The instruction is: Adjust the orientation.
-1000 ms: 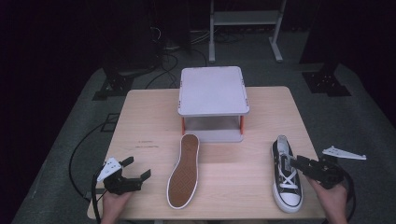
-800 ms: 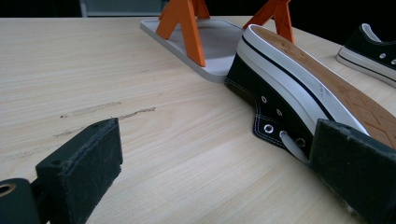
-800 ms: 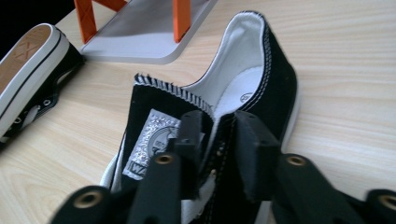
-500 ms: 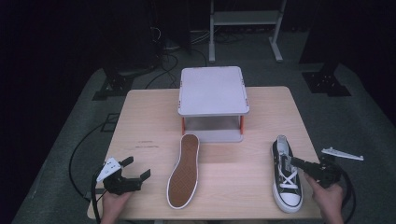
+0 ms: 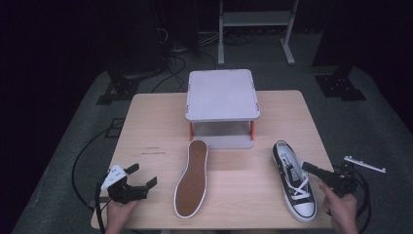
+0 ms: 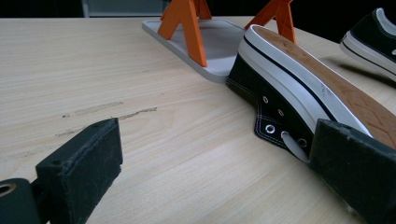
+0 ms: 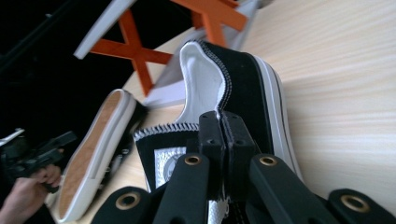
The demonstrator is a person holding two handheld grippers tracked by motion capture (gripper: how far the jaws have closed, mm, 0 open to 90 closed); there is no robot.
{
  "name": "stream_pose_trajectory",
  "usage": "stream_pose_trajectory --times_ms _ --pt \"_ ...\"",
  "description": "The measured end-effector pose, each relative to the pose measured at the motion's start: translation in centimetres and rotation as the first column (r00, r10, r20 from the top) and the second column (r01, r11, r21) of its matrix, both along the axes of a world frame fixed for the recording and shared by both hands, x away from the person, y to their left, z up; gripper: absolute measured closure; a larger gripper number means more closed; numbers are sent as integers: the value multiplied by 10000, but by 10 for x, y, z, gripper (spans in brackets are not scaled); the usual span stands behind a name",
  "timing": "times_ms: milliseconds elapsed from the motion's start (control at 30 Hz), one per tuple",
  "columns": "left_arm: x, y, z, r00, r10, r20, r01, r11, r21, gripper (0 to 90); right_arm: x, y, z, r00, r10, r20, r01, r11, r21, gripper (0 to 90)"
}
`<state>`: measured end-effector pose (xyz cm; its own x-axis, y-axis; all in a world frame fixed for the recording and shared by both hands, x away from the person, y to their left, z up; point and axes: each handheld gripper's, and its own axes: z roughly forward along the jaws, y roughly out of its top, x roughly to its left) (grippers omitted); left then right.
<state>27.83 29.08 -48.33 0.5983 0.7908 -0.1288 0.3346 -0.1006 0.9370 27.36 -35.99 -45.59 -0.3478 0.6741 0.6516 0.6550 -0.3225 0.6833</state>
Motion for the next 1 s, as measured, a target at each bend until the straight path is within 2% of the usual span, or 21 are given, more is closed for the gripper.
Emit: stream_pose_trajectory --times_ms 67,333,433,767,1000 --pt "0 0 0 10000 14 11 -14 10000 -10 21 0 10 6 9998 165 125 -164 9998 -86 879" --pt "0 1 0 10000 33 38 -33 10000 -34 21 -6 28 21 9977 468 486 -479 9986 215 878" --pt "0 1 0 10000 30 44 -30 10000 -30 21 -10 36 32 9948 702 732 -732 9965 394 879" --pt "0 1 0 10000 39 59 -39 10000 -45 21 -13 69 69 9767 1407 1621 -1501 9876 469 878" --pt "-1 2 0 10000 75 2 -75 9999 -122 21 -10 92 97 9671 1549 2019 -1719 9826 697 880"
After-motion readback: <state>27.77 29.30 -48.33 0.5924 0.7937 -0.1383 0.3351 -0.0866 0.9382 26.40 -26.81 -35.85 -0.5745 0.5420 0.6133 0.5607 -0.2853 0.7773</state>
